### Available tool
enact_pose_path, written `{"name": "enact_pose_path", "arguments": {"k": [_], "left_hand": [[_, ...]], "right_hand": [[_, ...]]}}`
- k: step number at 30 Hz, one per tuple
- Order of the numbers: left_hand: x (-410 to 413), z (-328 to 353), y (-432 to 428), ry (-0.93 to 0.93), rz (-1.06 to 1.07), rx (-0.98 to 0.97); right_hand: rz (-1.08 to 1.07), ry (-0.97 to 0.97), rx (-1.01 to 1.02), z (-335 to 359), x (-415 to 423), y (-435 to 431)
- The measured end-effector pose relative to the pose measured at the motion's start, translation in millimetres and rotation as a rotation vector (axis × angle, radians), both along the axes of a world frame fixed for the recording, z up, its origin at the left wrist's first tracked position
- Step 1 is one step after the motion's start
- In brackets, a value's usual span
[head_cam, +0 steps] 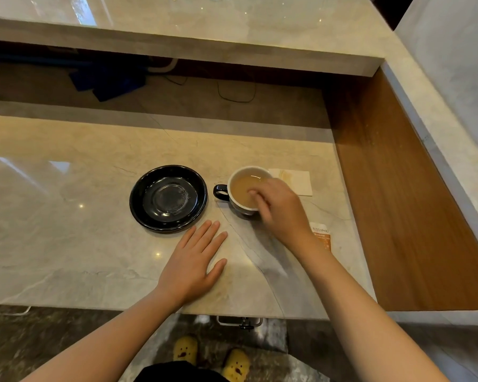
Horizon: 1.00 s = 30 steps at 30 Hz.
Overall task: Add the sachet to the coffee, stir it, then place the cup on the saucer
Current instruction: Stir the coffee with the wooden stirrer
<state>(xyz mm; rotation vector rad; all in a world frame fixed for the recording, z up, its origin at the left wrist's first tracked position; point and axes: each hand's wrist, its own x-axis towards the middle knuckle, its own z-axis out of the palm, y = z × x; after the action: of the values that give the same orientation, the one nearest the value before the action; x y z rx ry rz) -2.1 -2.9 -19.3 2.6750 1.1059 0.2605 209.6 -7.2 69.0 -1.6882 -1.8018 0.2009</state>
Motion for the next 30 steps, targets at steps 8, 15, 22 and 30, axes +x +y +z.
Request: {"name": "enact_pose_path", "arguments": {"k": [8, 15, 22, 30], "left_hand": [[0.1, 1.6, 0.3, 0.01, 0.004, -0.006], [0.3, 1.8, 0.4, 0.021, 0.003, -0.016], [0.1, 3.5, -0.1, 0.023, 0.005, -0.018], [-0.4, 1.6, 0.2, 0.009, 0.004, -0.015]], "right_hand": [[-0.206, 0.236, -0.047, 14.2, 41.1, 2.9], [-0.245, 0.512, -0.153, 9.3, 28.2, -4.5], [-0.303, 0.543, -0.051, 2.4, 28.6, 19.8], [-0.282, 0.35, -0.061, 7.5, 40.3, -5.1]]}}
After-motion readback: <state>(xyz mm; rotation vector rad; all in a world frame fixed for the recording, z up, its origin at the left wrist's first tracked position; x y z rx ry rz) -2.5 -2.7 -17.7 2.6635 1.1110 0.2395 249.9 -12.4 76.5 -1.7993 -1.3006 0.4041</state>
